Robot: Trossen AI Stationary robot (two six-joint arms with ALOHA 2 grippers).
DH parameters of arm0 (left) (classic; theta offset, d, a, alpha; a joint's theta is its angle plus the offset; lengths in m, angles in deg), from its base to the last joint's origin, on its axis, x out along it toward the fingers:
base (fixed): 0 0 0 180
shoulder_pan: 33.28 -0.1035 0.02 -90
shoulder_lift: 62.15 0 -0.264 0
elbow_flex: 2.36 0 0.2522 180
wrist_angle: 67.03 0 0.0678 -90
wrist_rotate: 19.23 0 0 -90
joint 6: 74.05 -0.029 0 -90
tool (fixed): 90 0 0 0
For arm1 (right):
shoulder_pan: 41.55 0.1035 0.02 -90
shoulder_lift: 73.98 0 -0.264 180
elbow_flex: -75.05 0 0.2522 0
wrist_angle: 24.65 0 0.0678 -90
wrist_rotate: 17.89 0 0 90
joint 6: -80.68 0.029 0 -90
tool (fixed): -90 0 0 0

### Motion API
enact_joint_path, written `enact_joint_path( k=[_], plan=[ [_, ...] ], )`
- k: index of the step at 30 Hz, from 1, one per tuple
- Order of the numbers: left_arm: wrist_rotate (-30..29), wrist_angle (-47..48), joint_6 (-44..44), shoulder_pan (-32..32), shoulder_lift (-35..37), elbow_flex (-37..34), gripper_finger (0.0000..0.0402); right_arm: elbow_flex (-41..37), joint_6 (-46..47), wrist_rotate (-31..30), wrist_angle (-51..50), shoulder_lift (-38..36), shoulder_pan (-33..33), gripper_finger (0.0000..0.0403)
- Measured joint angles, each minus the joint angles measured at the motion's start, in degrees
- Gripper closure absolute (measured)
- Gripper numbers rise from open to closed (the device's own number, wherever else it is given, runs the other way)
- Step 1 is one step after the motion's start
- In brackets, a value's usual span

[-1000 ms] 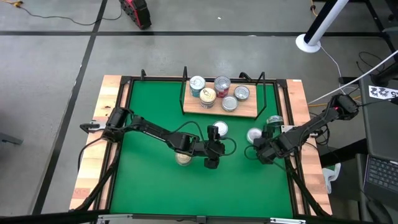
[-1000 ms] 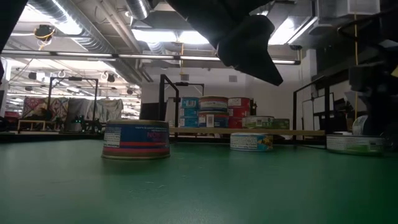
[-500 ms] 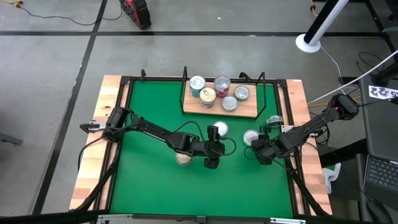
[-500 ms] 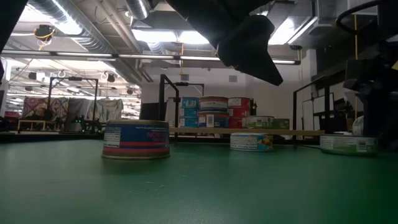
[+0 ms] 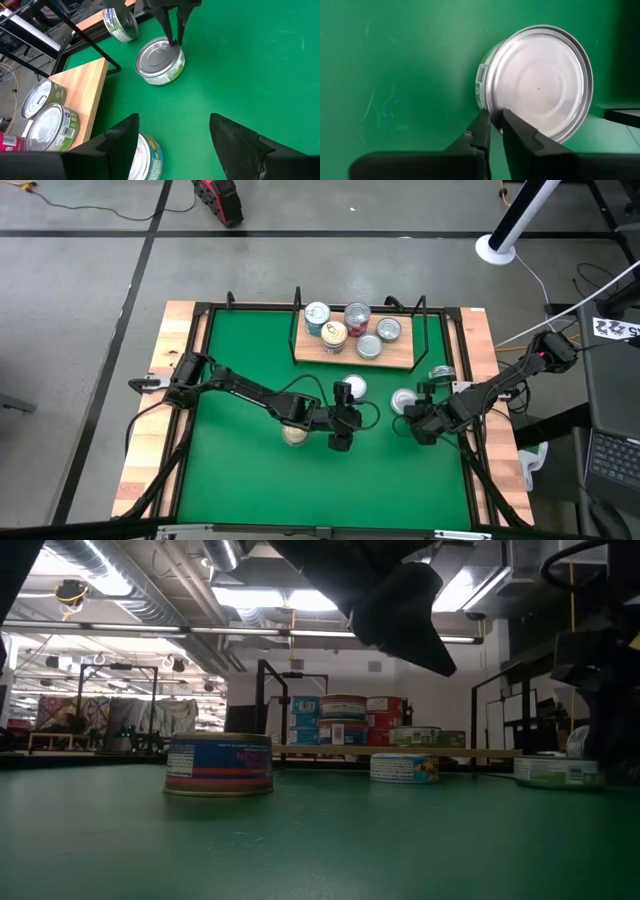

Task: Stack canned seafood by type on shelf
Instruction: Stack the green white tuna can on top of the green white tuna can on the shelf

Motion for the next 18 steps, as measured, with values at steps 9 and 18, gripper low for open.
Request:
enact_joint_path(
  k=[9,18],
  plan=[
    [3.34,-1.89,0.02,-0.10,0.00,0.00,0.0163,0.00,0.17,0.42,0.46,0.00,0.00,0.0399],
    [5.70,-7.52,-3.54,-0.27,-0.94,0.09,0.0163,-0.02,0.31,0.46,1.40,0.02,0.00,0.0402]
  ],
)
